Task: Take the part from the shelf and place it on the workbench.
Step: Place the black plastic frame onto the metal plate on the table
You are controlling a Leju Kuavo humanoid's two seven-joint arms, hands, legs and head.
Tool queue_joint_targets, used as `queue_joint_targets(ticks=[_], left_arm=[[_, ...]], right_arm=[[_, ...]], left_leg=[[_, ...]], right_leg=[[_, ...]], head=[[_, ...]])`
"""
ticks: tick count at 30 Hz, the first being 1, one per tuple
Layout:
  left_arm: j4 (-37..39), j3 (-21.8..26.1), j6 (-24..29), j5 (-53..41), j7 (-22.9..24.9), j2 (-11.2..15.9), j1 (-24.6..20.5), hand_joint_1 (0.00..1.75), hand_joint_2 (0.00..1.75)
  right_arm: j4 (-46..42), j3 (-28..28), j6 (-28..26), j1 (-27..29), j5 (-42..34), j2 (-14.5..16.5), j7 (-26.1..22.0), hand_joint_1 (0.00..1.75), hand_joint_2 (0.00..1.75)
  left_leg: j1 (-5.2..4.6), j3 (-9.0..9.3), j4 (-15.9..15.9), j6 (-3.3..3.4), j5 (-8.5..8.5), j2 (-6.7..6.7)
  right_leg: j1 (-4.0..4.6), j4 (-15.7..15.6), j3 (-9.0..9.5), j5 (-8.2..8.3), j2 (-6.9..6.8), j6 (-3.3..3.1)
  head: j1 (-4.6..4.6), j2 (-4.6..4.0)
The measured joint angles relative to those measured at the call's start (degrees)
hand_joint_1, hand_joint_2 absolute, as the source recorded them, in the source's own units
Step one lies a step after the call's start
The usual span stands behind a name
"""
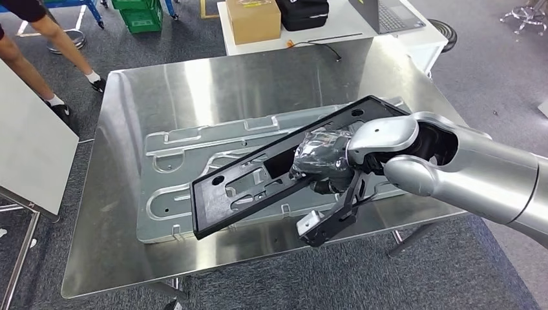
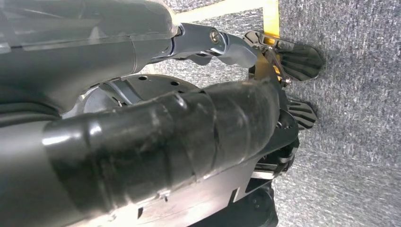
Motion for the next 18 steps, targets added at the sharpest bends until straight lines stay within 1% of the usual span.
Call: queue_joint_targets(ticks=[2,7,12,18], left_arm=[[0.01,0.0,-0.03,0.0,-0.07,0.09,-0.02,0.0,0.0],[0.01,0.0,-0.11,0.0,-0.15,0.21,-0.15,0.0,0.0],[0.01,0.0,-0.14,0.0,-0.26,0.22,-0.23,0.0,0.0],[0.01,0.0,-0.07,0.0,-0.72,0.22,-0.23,0.0,0.0]], right_arm=[[0.01,0.0,0.33,-0.04,0.2,-0.17,-0.16,1.75,1.75],[0.05,0.0,0.41,-0.09,0.32,-0.49,-0.32,1.75,1.75],[0.04,0.0,0.45,-0.11,0.29,-0.69,-0.38,1.75,1.75],[0.03,0.0,0.4,-0.11,0.26,-1.54,-0.38,1.75,1.75]], left_leg=[[-0.02,0.22,-0.26,0.08,-0.02,0.26],[-0.04,0.71,-0.89,0.1,-0.03,0.76],[-0.01,0.86,-1.06,-0.16,0.14,0.81],[0.02,0.85,-1.09,-0.49,0.33,0.8]], right_leg=[[-0.02,-0.12,0.02,-0.06,0.25,0.05],[0.01,-0.09,0.02,-0.08,0.82,-0.07],[0.08,0.03,0.02,-0.02,0.86,-0.35],[0.12,0.1,0.02,0.07,0.85,-0.48]], head=[[0.01,-0.01],[-0.01,-0.01],[0.0,-0.01],[0.01,-0.01]])
